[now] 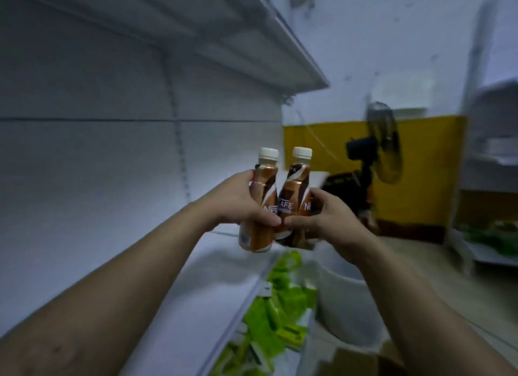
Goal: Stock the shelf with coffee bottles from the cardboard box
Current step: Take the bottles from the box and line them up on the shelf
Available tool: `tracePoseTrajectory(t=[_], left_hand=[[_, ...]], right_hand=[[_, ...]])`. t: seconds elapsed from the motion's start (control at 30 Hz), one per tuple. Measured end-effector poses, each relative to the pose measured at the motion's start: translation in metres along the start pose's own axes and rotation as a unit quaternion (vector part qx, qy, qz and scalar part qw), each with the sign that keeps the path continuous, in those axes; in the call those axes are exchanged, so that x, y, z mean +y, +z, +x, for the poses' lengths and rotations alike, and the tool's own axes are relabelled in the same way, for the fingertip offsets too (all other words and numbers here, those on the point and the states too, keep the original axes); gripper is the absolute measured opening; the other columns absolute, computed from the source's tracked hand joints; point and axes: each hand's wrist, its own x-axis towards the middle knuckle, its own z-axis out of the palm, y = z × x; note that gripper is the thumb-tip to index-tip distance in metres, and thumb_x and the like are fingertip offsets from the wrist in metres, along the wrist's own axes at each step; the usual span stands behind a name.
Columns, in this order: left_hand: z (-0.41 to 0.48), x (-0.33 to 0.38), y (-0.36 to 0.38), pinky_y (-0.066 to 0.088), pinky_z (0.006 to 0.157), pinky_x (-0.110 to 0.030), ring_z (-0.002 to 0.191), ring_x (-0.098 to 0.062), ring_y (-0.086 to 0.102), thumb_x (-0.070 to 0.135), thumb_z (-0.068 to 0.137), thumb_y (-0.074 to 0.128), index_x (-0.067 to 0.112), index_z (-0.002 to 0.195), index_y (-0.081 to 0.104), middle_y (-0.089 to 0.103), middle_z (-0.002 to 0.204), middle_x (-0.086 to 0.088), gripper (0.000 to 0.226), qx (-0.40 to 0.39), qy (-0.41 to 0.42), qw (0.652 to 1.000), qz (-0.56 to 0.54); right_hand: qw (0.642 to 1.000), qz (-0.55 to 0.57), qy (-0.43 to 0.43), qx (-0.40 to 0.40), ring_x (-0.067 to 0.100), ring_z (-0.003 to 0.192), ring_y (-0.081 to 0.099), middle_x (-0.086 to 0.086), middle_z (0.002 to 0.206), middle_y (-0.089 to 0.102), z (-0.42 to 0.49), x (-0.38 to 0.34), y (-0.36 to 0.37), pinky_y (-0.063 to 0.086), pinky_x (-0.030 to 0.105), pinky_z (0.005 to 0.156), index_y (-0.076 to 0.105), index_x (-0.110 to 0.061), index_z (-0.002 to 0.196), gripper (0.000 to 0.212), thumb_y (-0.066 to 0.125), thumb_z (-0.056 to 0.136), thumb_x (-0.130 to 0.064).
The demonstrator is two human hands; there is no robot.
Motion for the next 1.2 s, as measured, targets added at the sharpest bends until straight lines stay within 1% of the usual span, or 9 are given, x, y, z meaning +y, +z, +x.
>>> tracePoseTrajectory(t=[0.17,0.27,0.37,0.47,0.57,0.7,0.8,1.03,1.2], left_hand=[[-0.069,-0.030,-0.079,0.054,0.078,-0.036,0.088,-0.012,0.062,0.059,0.045,0.085,0.033,0.107,0.052,0.064,0.097,0.012,0.075,0.193,-0.066,0.960,0.190],[-0.108,-0.068,-0.099,0.054,0.076,-0.037,0.085,-0.013,0.060,0.062,0.045,0.084,0.029,0.104,0.051,0.061,0.095,0.009,0.075,0.251,-0.140,0.932,0.219],[-0.136,-0.107,-0.105,0.053,0.077,-0.037,0.088,-0.017,0.060,0.056,0.052,0.085,0.022,0.106,0.052,0.063,0.101,0.004,0.071,0.256,-0.213,0.920,0.208],[-0.144,-0.128,-0.111,0.048,0.070,-0.032,0.088,-0.018,0.059,0.052,0.062,0.083,0.019,0.100,0.056,0.064,0.099,0.002,0.058,0.266,-0.256,0.907,0.202],[-0.140,-0.128,-0.128,0.048,0.069,-0.032,0.086,-0.020,0.060,0.049,0.068,0.080,0.017,0.099,0.058,0.063,0.096,-0.001,0.050,0.248,-0.263,0.909,0.207],[-0.136,-0.125,-0.150,0.049,0.076,-0.033,0.092,-0.021,0.060,0.032,0.077,0.076,0.019,0.112,0.057,0.064,0.107,-0.003,0.042,0.203,-0.239,0.920,0.235],[-0.136,-0.127,-0.154,0.044,0.071,-0.031,0.088,-0.021,0.058,0.027,0.079,0.073,0.019,0.110,0.058,0.065,0.108,-0.004,0.035,0.206,-0.234,0.911,0.271],[-0.159,-0.125,-0.166,0.047,0.064,-0.032,0.075,-0.023,0.061,0.041,0.072,0.078,0.016,0.090,0.068,0.067,0.085,-0.004,0.033,0.244,-0.248,0.864,0.364],[-0.174,-0.117,-0.180,0.038,0.052,-0.029,0.058,-0.019,0.050,0.034,0.067,0.084,0.015,0.068,0.054,0.053,0.067,-0.004,0.035,0.201,-0.287,0.840,0.413]], right_hand=[[0.987,0.034,-0.026,-0.152,0.032,0.087,0.072,0.014,0.102,0.068,0.028,-0.031,0.106,0.059,0.053,0.076,0.065,-0.010,0.104,0.045,0.081,0.065,0.005],[0.974,0.044,-0.007,-0.220,0.035,0.089,0.071,0.016,0.106,0.066,0.025,-0.026,0.169,0.058,0.055,0.077,0.065,-0.007,0.104,0.049,0.082,0.061,0.008],[0.960,0.029,0.025,-0.276,0.036,0.093,0.070,0.016,0.108,0.065,0.018,-0.006,0.221,0.057,0.057,0.080,0.063,-0.008,0.104,0.054,0.083,0.056,0.008],[0.949,0.010,0.038,-0.313,0.037,0.096,0.069,0.015,0.110,0.066,0.012,0.011,0.250,0.056,0.057,0.082,0.062,-0.009,0.104,0.063,0.083,0.047,0.002],[0.947,0.022,0.037,-0.318,0.035,0.096,0.069,0.013,0.109,0.067,0.016,0.021,0.258,0.056,0.055,0.085,0.063,-0.012,0.107,0.064,0.084,0.049,0.001],[0.939,-0.069,-0.018,-0.336,0.025,0.097,0.067,0.004,0.103,0.071,0.024,0.022,0.261,0.058,0.044,0.085,0.066,-0.028,0.108,0.059,0.085,0.059,-0.001],[0.942,-0.106,-0.033,-0.316,0.023,0.094,0.066,0.001,0.102,0.069,0.027,0.022,0.269,0.060,0.043,0.081,0.063,-0.028,0.111,0.057,0.084,0.064,-0.004],[0.935,-0.137,-0.037,-0.326,0.031,0.097,0.066,0.006,0.104,0.064,0.031,0.015,0.299,0.059,0.048,0.079,0.060,-0.016,0.113,0.056,0.082,0.064,0.000],[0.925,-0.138,-0.037,-0.352,0.028,0.097,0.068,0.009,0.112,0.064,0.024,0.009,0.328,0.058,0.049,0.084,0.056,-0.011,0.116,0.055,0.078,0.068,0.004]])
